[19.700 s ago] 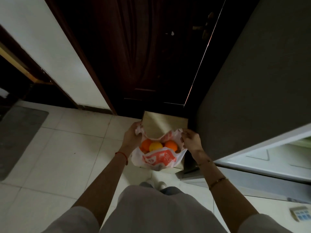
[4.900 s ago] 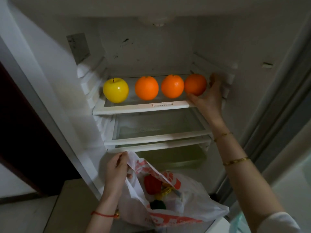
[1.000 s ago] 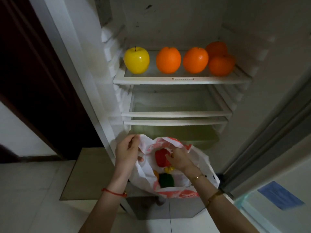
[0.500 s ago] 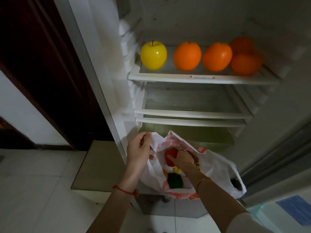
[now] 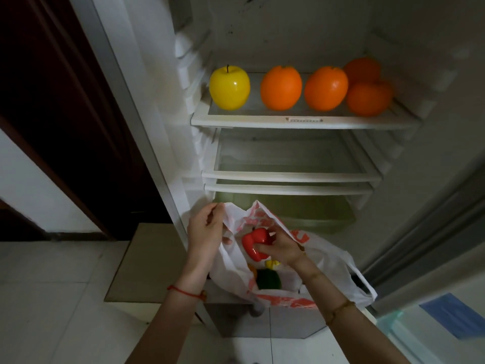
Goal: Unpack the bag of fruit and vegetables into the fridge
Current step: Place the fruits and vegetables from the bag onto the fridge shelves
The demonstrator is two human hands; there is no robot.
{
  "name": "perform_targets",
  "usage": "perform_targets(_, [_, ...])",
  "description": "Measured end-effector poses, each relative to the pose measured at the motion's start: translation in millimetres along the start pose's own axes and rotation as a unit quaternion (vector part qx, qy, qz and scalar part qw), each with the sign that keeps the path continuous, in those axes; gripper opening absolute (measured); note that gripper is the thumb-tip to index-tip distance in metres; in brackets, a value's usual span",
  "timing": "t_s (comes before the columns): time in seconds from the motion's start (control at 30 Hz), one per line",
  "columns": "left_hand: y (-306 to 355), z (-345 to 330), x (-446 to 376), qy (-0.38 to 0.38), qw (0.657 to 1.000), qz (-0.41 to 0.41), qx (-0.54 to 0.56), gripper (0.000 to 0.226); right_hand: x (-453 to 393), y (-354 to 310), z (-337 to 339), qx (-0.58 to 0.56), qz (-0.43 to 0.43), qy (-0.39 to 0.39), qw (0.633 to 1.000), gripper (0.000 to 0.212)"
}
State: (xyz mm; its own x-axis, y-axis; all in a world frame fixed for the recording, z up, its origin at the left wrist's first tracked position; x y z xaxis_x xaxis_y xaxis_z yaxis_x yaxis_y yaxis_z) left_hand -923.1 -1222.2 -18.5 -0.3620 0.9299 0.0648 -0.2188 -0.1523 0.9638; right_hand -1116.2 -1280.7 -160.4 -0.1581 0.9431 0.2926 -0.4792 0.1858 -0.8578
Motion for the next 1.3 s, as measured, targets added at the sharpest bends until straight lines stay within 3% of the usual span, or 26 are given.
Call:
perform_targets(0.27, [1.4, -1.8, -3.6, 0.001, 1.0, -0.006, 0.014, 0.024, 64.5, -69.4, 39.3, -0.168, 0.073, -0.062, 0.981, 0.05])
perform_targets(0.4, [4.6, -2.9, -3.0, 0.009, 1.0, -0.012, 0.016, 0.022, 77.2, -115.2, 66.7, -0.219, 0.152, 0.006, 0.964, 0.057])
perform_targets(0.53, [6.3, -2.4, -1.6, 0.013, 1.0, -0.018, 0.011, 0.022, 70.3, -155.8, 87.1, -0.156, 0.215, 0.093, 0.96, 0.063])
perform_targets(0.67, [6.3, -1.2, -0.7, 0.011, 1.0, -0.013, 0.014, 0.022, 40.7, -181.1, 89.8, -0.089, 0.231, 0.131, 0.96, 0.067])
perform_targets(1.07, [8.9, 6.8, 0.8, 0.012, 1.0, -0.014, 0.019, 0.024, -46.7, -208.8, 47.6, -0.014, 0.232, 0.136, 0.963, 0.067])
perform_targets(1.3, [8.2, 12.8, 0.2, 0.018, 1.0, -0.007, 0.01, 0.023, -63.0, -210.4, 40.4, -0.037, 0.221, 0.137, 0.965, 0.067])
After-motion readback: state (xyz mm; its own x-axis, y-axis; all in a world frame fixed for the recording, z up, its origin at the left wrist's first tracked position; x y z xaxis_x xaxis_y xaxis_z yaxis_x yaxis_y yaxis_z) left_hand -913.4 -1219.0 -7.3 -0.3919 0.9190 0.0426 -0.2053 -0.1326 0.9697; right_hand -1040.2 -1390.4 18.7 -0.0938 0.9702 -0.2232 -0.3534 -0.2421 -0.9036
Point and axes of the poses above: each hand's wrist, its own x-axis away from the middle knuckle, its own z-axis out of the back of the hand, y = z × x, the point moved 7 cm from there along -x, towards the middle knuckle, and after that the axes turned 8 degrees about -x, right-handed, at the moved point
